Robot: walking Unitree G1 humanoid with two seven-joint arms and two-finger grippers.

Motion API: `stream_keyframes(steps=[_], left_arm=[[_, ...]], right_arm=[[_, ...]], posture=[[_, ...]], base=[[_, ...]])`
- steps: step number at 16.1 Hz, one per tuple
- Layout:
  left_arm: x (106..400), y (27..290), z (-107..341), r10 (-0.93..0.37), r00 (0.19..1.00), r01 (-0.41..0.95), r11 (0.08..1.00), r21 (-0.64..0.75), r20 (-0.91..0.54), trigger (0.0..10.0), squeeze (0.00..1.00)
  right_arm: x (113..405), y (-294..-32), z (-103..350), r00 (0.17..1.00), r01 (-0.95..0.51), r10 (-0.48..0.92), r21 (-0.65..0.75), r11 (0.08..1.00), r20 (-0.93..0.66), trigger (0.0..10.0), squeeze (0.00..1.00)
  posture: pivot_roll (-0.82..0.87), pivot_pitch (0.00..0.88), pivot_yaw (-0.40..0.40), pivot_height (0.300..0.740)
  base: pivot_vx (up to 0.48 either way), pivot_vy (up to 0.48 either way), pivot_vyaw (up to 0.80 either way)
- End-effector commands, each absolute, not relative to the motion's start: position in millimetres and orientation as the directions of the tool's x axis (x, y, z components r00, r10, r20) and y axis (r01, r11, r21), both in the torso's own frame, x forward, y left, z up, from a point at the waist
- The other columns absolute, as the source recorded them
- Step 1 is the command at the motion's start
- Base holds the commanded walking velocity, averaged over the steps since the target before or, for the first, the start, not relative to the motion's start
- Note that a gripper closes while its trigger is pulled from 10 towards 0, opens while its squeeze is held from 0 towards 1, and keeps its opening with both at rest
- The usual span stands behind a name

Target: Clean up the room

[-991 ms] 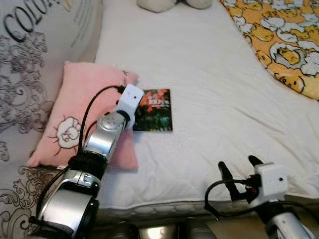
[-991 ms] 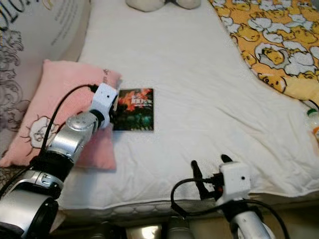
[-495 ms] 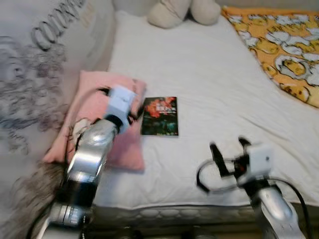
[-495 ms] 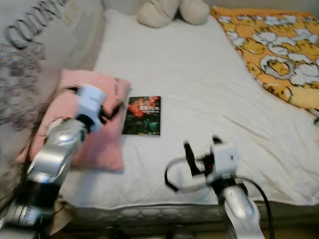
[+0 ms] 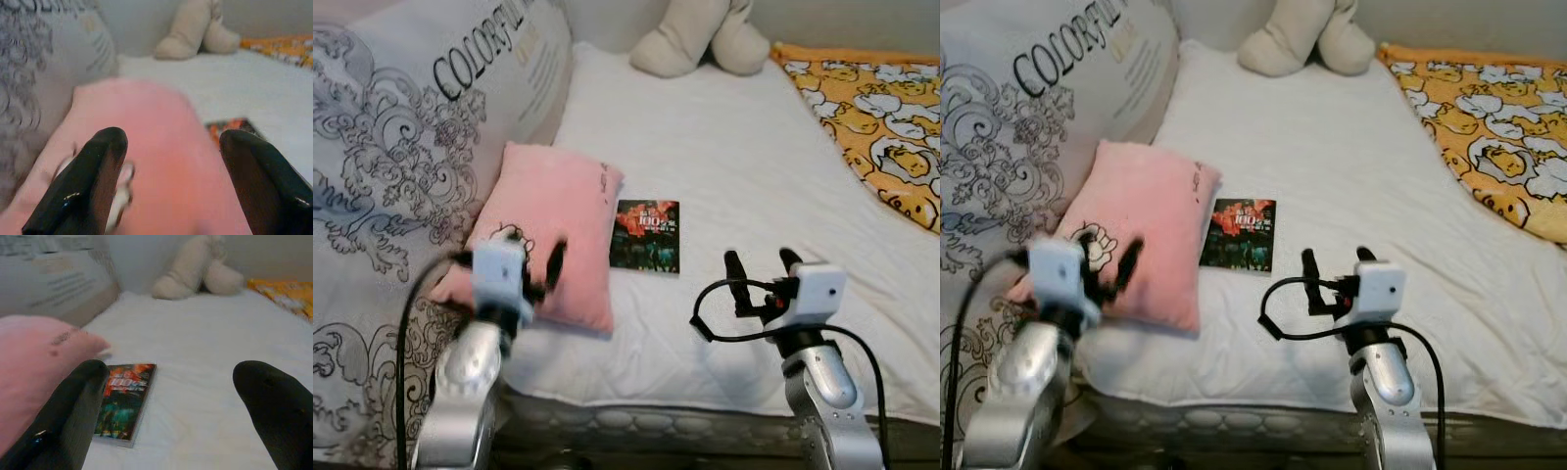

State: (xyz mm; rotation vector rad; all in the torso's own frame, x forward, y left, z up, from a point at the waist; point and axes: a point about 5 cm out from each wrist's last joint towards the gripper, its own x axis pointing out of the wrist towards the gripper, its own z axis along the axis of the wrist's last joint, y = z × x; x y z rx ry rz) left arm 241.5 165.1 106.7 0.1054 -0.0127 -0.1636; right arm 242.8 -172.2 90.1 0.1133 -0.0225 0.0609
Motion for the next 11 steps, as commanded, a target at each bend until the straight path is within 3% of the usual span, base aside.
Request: stream_keyframes(steps=[1,3,11], left_arm=[[238,165,98,-0.166,0.986,0.166,0.977,0.136,-0.009,10.0,0.0],[239,162,102,-0.167,0.986,0.166,0.983,0.079,0.012,10.0,0.0],[243,148,107,-0.228,0.971,0.227,0.974,0.01,0.07,10.0,0.0]], right_arm=[[245,-183,87,1.0,0.008,-0.011,0.142,0.99,0.02,10.0,0.0],[251,-181,86,1.0,-0.002,-0.002,0.13,0.992,0.031,10.0,0.0],[260,-174,84,0.997,-0.062,0.06,0.054,0.997,0.039,10.0,0.0]], posture=[[-0.02,0.0,0.015,0.736],[-0.03,0.0,0.02,0.736],[-0.04,0.0,0.024,0.736]], base=[[0.0,0.0,0.0],[0.0,0.0,0.0],[0.0,-0.472,0.0]])
